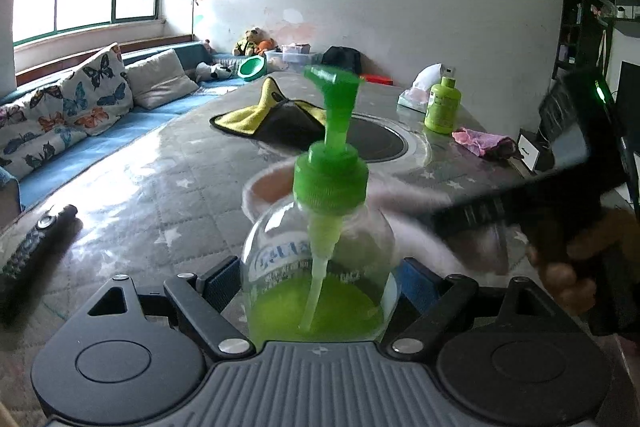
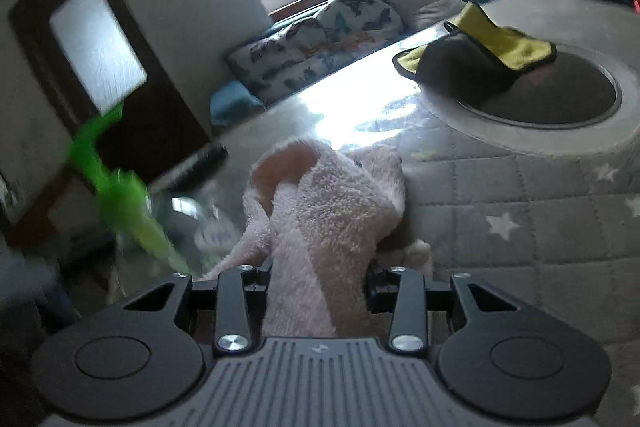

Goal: Clean container
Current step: 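Wipe the towel over the pump head with the right gripper while the left gripper holds the bottle, then lower the pink towel to the table with the right gripper while the left gripper lowers the bottle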

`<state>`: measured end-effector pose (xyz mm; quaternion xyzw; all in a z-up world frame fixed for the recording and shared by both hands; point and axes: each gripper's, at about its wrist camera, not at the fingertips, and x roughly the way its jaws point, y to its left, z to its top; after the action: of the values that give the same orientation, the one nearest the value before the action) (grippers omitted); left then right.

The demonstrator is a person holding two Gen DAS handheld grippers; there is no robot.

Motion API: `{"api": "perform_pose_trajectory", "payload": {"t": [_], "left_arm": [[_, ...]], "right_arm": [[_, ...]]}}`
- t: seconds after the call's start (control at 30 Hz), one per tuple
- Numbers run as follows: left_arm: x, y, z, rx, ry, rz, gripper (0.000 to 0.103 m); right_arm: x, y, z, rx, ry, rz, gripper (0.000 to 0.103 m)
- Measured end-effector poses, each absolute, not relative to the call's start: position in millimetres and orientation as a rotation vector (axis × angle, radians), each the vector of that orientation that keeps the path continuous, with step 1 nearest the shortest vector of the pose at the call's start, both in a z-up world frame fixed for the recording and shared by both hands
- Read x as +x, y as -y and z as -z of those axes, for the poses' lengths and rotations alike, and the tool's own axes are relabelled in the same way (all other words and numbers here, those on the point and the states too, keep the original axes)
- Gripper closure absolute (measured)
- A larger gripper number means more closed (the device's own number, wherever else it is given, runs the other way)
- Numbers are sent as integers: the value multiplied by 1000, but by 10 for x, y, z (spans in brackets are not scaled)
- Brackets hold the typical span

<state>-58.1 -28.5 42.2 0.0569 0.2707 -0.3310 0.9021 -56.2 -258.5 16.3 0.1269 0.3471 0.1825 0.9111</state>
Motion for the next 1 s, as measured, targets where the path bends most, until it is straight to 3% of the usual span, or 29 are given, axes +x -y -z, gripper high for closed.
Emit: {"api": "perform_pose_trajectory", "payload": {"t": [0.37, 0.67, 1.0], "left_arm": [[-510, 402, -455, 110, -587, 670, 16], [-533, 433, -938, -71, -434, 690, 16], [-497, 559, -764, -61, -449, 688, 16]], "right_arm": [[-901, 2502, -165, 148, -694, -347, 65], [-981, 2378, -197, 197, -687, -418, 65], [-1055, 2530, -155, 349, -684, -449, 66]]}}
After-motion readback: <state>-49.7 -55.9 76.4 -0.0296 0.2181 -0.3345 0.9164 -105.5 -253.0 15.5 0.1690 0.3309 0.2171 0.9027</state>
